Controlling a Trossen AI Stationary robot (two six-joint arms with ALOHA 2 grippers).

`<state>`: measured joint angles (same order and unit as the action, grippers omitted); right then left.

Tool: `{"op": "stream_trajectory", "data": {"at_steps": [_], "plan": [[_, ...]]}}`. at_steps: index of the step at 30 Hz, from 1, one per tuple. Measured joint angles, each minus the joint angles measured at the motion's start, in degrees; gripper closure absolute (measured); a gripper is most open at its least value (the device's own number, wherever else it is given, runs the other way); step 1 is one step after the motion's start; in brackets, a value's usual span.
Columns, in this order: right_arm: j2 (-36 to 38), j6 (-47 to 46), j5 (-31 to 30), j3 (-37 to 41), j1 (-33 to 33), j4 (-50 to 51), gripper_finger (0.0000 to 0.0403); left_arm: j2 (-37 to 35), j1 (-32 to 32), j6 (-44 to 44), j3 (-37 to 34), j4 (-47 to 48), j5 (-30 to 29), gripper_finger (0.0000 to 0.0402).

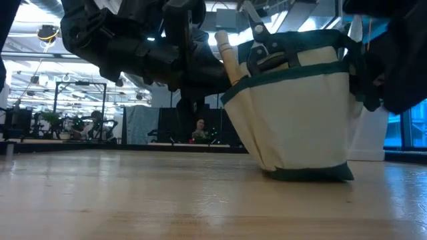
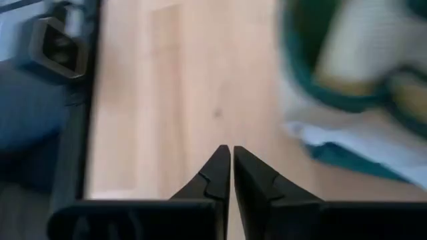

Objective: Pick & Place Garden tools in Gardening bag
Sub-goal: Put the brown hand rake into the green gardening bag

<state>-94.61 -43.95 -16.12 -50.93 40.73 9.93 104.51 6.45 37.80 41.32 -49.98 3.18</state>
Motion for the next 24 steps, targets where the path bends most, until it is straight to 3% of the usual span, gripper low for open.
{"op": "stream_trajectory", "data": {"at_steps": [4,11,16,24], "plan": [[0.46,1.55,3.77,-1.72,1.28,0.50,0.0380,-0.70,-0.27,-0.21,0.02,-0.24,-0.08,0.0398],[0.53,8.60,3.91,-6.78,3.22,2.62,0.0365,-1.81,-0.63,-1.06,0.00,0.33,0.19,0.0389],[0.54,13.78,2.81,-12.80,3.32,7.83,0.0311,-2.46,-0.93,-1.88,0.00,0.41,0.31,0.0380],[0.61,14.44,-2.13,-18.57,3.39,17.39,0.0206,-2.54,-0.47,-1.96,0.00,0.55,-0.09,0.0379]]}}
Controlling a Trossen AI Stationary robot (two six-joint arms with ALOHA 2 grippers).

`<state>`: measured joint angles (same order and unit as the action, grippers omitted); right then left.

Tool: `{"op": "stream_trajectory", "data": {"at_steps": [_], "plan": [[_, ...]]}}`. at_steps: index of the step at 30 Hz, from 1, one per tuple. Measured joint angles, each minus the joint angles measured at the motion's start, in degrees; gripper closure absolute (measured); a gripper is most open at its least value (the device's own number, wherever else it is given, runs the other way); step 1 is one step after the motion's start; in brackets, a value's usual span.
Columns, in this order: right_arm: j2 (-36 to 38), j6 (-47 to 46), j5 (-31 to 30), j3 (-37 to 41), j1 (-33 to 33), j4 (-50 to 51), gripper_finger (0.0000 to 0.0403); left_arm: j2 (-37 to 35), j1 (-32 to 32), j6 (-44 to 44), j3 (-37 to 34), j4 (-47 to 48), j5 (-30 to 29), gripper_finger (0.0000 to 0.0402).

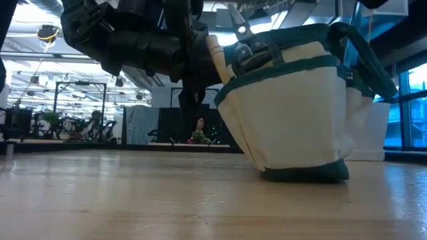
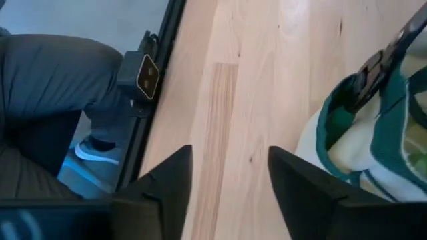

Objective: Pick & Place Garden tools in Gardening bag
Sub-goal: Put the brown hand rake into the green gardening bag

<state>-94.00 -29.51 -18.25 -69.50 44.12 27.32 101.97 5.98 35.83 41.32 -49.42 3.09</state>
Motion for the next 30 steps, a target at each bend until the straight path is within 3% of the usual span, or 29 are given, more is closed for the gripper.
{"op": "stream_trajectory", "data": {"at_steps": [4,10,16,21,30], "plan": [[0.00,2.34,0.14,-3.56,0.00,4.03,0.0181,-0.12,0.02,-0.45,0.00,0.02,-0.01,0.0379],[0.00,4.86,-0.16,-13.63,0.26,16.81,0.0174,-1.15,-0.01,-1.09,0.00,-0.21,-0.62,0.0379],[0.02,0.02,2.24,-20.15,3.03,31.32,0.0176,-4.03,0.02,-2.21,-1.78,0.85,-0.92,0.0380],[0.02,-7.86,5.93,-19.42,6.38,37.84,0.0176,-7.02,0.02,-2.62,-4.21,0.80,-2.32,0.0380],[-0.20,-9.11,6.48,-8.39,11.91,36.09,0.0176,-13.41,1.26,-3.48,-7.43,1.55,-2.63,0.0382]]}}
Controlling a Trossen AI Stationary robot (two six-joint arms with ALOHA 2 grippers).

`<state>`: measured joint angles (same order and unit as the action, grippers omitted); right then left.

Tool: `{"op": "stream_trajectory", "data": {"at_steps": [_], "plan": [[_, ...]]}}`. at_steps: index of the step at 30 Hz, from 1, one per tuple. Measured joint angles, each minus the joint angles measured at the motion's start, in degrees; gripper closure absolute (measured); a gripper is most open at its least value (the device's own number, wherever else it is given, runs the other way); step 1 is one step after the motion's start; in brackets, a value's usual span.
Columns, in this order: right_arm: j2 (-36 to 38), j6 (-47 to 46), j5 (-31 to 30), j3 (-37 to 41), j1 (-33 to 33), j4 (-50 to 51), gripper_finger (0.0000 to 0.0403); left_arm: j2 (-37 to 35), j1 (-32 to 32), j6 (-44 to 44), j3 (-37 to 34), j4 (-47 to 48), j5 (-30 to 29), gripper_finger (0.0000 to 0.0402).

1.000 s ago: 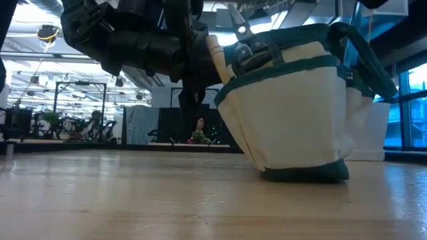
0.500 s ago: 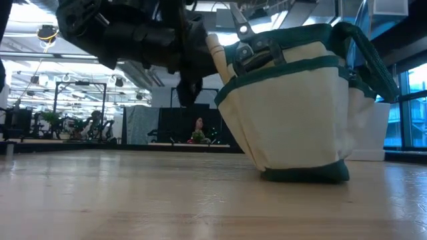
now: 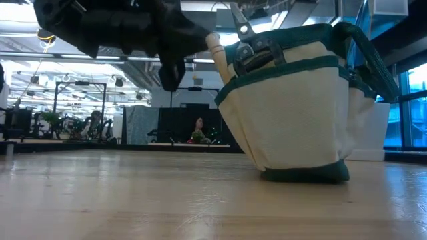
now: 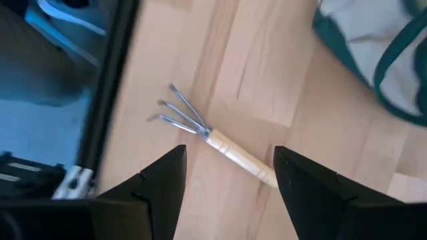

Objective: Pick & Place Garden tools in Gardening bag
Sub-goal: Put the brown hand rake into the green gardening bag

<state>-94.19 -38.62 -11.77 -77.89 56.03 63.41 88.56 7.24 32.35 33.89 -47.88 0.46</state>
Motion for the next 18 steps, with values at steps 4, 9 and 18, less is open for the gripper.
{"op": "stream_trajectory", "data": {"at_steps": [4,9,18], "plan": [[-0.02,0.07,-0.22,6.68,0.44,-7.41,0.0179,-1.27,1.60,-0.17,0.00,-0.02,0.00,0.0382],[-0.75,4.69,0.98,12.27,0.40,-15.36,0.0191,-1.62,3.76,-0.17,0.00,-0.56,-1.21,0.0382],[-7.95,13.34,4.00,12.44,0.70,-7.84,0.0215,-1.62,6.75,-0.17,0.00,-0.76,-5.05,0.0382]]}}
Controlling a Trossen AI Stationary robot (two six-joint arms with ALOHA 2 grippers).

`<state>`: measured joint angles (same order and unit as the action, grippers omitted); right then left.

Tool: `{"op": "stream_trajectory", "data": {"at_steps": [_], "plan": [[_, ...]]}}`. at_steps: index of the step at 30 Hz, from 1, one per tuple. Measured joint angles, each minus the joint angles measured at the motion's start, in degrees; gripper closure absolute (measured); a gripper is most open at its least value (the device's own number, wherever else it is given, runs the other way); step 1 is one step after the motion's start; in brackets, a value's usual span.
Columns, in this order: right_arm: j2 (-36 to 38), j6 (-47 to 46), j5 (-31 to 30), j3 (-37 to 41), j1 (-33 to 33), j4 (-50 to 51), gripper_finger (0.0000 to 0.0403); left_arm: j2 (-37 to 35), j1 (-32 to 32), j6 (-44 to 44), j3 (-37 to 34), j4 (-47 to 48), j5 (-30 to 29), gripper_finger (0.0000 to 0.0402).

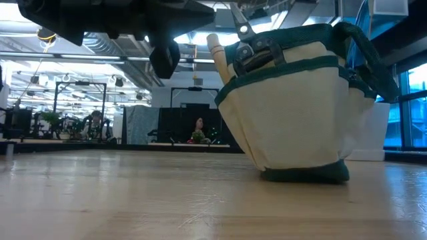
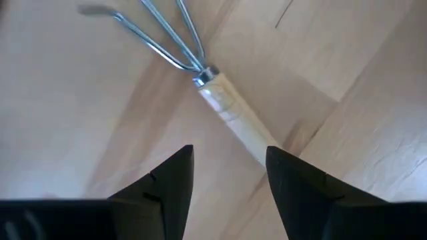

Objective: Pick & Place Garden tools in Gardening bag
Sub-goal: Put the brown hand rake into the green gardening bag

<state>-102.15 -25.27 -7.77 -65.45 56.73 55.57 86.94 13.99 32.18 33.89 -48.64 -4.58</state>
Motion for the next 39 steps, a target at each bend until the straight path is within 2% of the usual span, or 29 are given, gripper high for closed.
{"op": "stream_trajectory", "data": {"at_steps": [7,19,28,39], "plan": [[-3.06,5.58,-2.97,0.02,0.00,-0.42,0.0215,0.00,1.49,0.03,0.00,-0.01,-3.19,0.0382],[-3.10,9.43,-4.11,0.15,-1.39,-1.21,0.0215,0.00,1.71,0.02,0.01,-0.89,-3.49,0.0382],[-3.24,9.92,-1.18,0.17,-2.01,-4.36,0.0215,0.00,1.85,0.02,0.00,-0.87,-3.47,0.0382],[-3.26,10.77,-0.52,0.17,-1.99,-8.33,0.0216,0.02,2.15,0.00,0.00,-1.98,-3.43,0.0382]]}}
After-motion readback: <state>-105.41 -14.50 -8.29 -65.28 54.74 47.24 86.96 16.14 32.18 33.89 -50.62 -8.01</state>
